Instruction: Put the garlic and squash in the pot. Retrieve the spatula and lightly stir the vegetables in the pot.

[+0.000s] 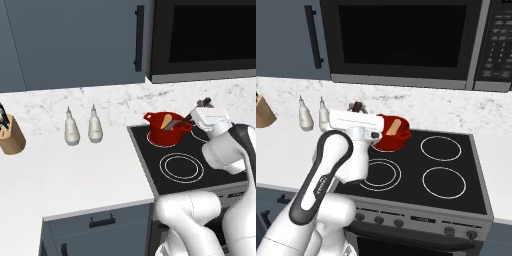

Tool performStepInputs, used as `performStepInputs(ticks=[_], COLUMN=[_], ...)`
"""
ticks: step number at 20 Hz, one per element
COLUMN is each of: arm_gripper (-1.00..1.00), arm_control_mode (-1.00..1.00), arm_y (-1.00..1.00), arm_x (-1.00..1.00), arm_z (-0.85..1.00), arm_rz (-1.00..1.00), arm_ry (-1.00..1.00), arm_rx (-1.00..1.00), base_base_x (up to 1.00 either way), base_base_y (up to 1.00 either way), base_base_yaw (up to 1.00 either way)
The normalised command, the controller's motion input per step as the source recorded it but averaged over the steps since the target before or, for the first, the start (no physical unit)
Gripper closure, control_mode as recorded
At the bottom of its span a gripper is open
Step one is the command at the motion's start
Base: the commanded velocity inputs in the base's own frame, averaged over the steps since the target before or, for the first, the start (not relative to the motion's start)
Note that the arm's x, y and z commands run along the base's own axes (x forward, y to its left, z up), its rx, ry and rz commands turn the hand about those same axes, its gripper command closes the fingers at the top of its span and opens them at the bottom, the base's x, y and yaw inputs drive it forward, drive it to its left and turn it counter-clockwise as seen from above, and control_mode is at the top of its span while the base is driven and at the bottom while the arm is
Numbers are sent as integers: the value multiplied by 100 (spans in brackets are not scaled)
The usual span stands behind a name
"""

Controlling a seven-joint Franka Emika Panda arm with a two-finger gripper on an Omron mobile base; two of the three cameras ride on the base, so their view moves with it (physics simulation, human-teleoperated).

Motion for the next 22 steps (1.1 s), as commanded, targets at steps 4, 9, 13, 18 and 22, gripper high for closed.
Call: performStepInputs(ticks=[4,9,13,18,22], arm_gripper=[100,100,100,100,100], arm_control_mode=[-100,-100,-100,-100,-100], arm_y=[-45,-43,-24,-16,-9], arm_x=[43,58,41,41,63], arm_z=[-23,-2,-19,-46,-26], arm_rz=[-20,-20,-17,-16,-17], arm_ry=[-3,0,0,1,17], arm_rx=[16,16,15,6,5], base_base_x=[0,0,0,0,0], base_base_y=[0,0,0,0,0], base_base_yaw=[0,0,0,0,0])
